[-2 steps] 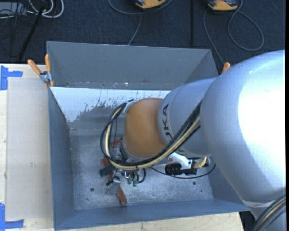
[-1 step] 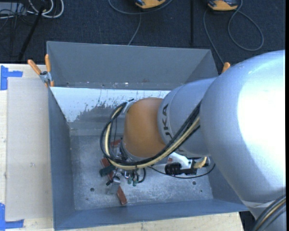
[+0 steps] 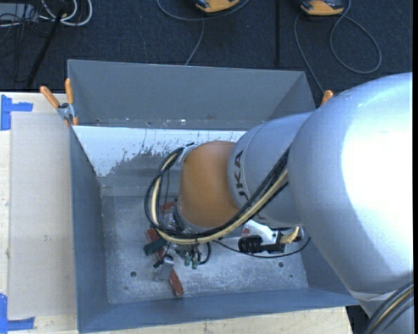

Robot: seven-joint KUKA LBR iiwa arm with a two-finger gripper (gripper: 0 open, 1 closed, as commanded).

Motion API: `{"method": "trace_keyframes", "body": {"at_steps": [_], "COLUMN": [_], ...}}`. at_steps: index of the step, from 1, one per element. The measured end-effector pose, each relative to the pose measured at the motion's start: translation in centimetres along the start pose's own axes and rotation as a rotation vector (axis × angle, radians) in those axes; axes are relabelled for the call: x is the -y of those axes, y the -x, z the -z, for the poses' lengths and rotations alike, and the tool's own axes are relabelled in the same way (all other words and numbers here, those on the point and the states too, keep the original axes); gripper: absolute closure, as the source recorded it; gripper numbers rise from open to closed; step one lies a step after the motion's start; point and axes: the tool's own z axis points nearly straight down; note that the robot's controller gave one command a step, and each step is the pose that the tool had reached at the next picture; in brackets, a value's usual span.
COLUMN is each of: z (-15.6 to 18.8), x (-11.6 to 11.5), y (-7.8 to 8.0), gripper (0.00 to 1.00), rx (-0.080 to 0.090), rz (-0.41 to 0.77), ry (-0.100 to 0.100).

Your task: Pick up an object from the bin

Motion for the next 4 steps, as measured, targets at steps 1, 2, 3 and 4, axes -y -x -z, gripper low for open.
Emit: {"method": "trace_keyframes", "body": {"at_steps": [1,2,3,4], "z": [0.0,0.3,0.7,1.7], "x": [0.0,-0.1,-0.2,-0.1], "y": [0.0,0.3,0.3,0.4], "gripper": [0.0,1.0,1.0,1.0], "rx": [0.0,0.006,0.0,-0.001], "rz": [-0.007,-0.009,-0.012,-0.013], "ry": [0.0,0.004,0.002,-0.001]}}
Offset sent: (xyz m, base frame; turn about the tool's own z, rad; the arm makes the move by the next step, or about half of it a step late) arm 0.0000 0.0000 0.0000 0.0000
